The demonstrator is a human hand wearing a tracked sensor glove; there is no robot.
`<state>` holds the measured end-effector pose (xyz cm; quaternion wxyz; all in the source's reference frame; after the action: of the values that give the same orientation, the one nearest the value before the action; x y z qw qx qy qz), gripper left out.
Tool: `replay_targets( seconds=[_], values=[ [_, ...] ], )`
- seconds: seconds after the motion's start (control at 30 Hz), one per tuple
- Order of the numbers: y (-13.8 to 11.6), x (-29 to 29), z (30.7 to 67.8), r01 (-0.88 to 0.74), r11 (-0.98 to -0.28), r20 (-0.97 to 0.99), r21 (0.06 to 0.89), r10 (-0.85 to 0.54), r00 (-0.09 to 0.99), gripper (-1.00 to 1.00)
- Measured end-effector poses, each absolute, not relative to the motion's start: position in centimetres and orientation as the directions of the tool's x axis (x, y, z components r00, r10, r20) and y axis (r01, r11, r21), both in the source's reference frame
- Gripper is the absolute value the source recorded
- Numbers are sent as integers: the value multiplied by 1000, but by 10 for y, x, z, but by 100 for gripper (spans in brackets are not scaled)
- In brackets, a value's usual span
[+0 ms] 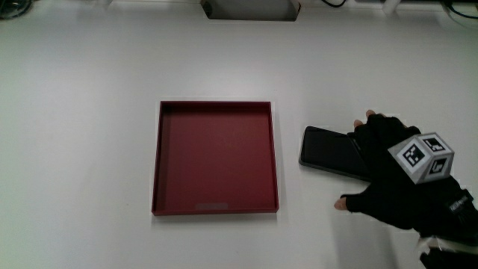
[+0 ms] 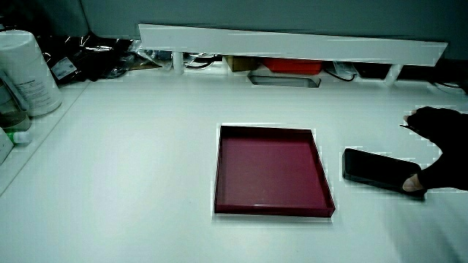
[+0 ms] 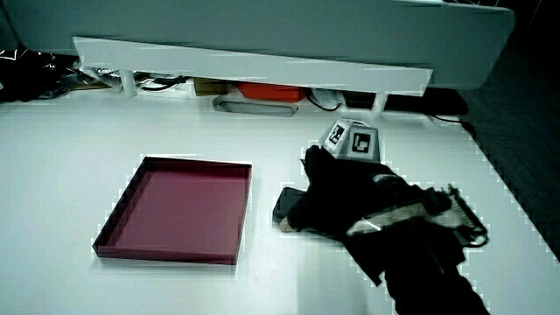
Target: Pick battery from desk
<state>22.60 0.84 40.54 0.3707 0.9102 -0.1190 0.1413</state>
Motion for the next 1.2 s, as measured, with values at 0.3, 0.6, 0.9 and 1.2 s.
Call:
replay_targets(
  seconds=[0.3,0.6,0.9,1.2],
  values=[
    [-21,236,447,-267,-675,369,687,7,930,0],
    [-37,233,498,-233,-612,371,756,106,923,0],
    [-40,230,540,-171,-559,305,811,155,940,0],
    [-37,234,568,-129,-511,268,850,207,941,0]
  ],
)
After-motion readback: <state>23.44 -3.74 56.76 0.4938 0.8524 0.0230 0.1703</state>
